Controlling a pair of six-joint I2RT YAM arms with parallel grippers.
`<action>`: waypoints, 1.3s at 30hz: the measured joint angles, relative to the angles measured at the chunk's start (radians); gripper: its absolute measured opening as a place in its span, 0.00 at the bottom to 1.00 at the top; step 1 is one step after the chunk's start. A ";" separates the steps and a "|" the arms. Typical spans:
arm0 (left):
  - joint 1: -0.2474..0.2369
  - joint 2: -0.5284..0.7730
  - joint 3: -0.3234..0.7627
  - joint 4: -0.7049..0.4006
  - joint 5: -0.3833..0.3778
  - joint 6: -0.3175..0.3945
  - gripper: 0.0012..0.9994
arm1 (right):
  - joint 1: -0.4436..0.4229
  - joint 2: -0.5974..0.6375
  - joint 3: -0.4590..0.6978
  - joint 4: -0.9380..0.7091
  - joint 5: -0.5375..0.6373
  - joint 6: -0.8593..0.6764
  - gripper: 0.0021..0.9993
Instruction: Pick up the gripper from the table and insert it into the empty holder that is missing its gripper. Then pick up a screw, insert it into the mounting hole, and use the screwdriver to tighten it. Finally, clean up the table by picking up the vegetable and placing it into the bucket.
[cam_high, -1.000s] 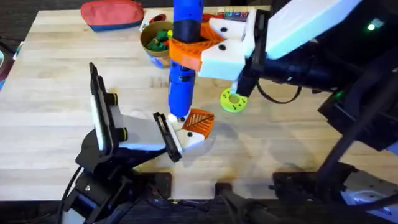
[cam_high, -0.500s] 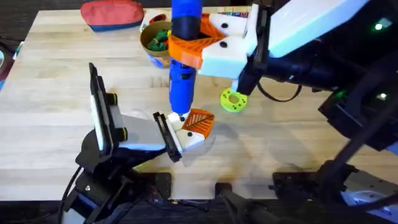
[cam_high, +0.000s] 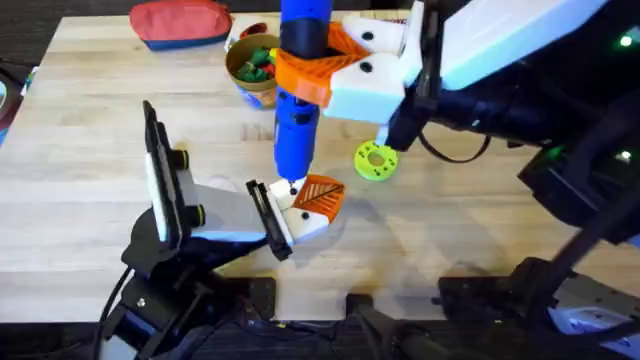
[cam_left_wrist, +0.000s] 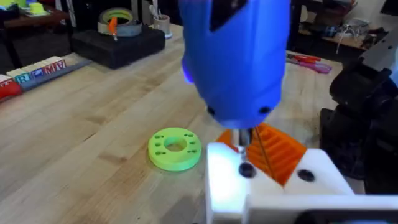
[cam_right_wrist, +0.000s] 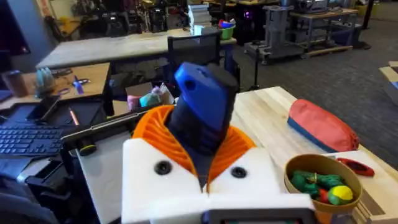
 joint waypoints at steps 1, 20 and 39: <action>0.000 0.000 0.000 0.000 0.000 0.000 0.00 | 0.000 0.000 0.000 -0.001 0.000 0.000 0.00; 0.000 0.000 0.000 0.000 0.000 0.000 0.00 | 0.000 0.000 0.000 -0.047 0.000 -0.001 0.00; 0.000 0.000 0.000 0.000 0.000 0.000 0.00 | -0.019 -0.008 -0.009 0.267 0.000 0.027 0.00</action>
